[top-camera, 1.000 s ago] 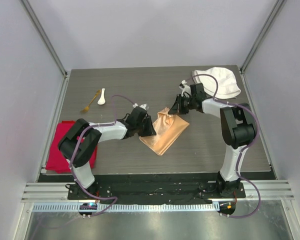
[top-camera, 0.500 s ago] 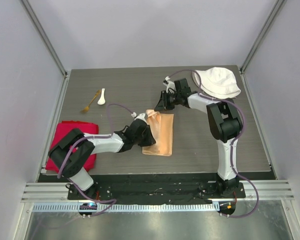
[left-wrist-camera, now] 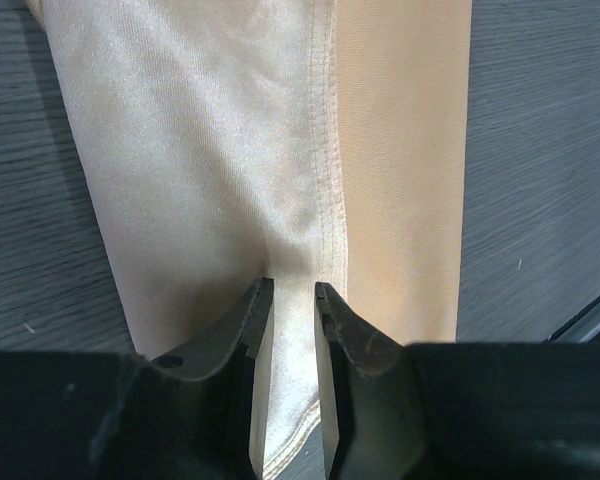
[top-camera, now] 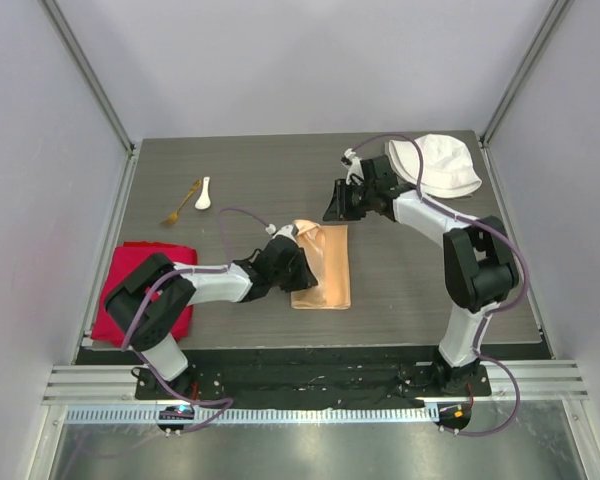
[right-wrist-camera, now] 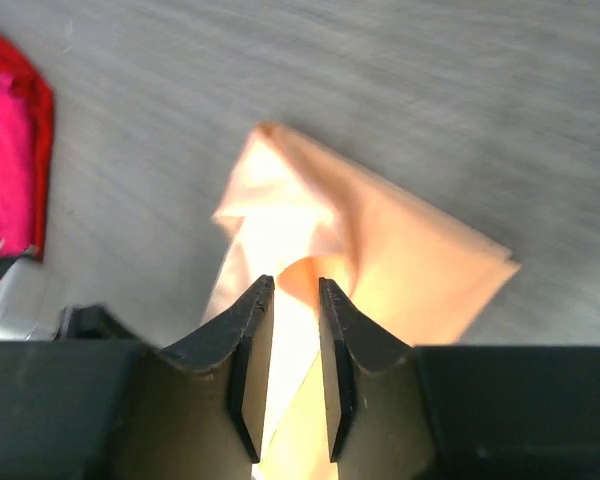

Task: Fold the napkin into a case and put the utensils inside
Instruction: Fold the lower triangle-folded napkin at the center of the board.

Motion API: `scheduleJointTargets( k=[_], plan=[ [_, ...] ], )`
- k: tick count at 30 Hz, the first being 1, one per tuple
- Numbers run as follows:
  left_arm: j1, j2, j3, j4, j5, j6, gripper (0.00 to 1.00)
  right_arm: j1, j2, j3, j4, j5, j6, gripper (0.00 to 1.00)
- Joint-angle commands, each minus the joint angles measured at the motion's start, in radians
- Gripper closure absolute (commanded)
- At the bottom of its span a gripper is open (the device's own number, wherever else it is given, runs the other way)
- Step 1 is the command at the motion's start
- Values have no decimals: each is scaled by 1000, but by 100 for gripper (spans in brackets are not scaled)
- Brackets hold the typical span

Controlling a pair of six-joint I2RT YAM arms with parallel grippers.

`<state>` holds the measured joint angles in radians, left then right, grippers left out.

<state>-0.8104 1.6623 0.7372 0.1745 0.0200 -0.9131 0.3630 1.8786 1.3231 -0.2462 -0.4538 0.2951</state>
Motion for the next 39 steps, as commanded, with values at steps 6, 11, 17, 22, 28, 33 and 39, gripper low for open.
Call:
scheduleJointTargets(
  k=[6,11,17,22,28,33,39],
  plan=[
    [34,-192,172,-271,-78,98,40,60,-108,-219,241,-132,134,92],
    [135,-188,365,-535,-169,151,45,74,-59,-225,305,-194,159,99],
    [203,-136,392,-541,-183,129,57,96,5,-194,300,-171,160,99],
    [208,-59,465,-576,-227,152,61,100,31,-202,324,-102,170,99],
    [208,16,458,-486,-221,166,57,85,85,-153,332,-23,171,99],
    [208,48,452,-448,-218,180,59,60,122,-130,337,15,173,99],
    [208,94,496,-448,-220,213,59,22,148,-116,352,17,187,99]
  ],
)
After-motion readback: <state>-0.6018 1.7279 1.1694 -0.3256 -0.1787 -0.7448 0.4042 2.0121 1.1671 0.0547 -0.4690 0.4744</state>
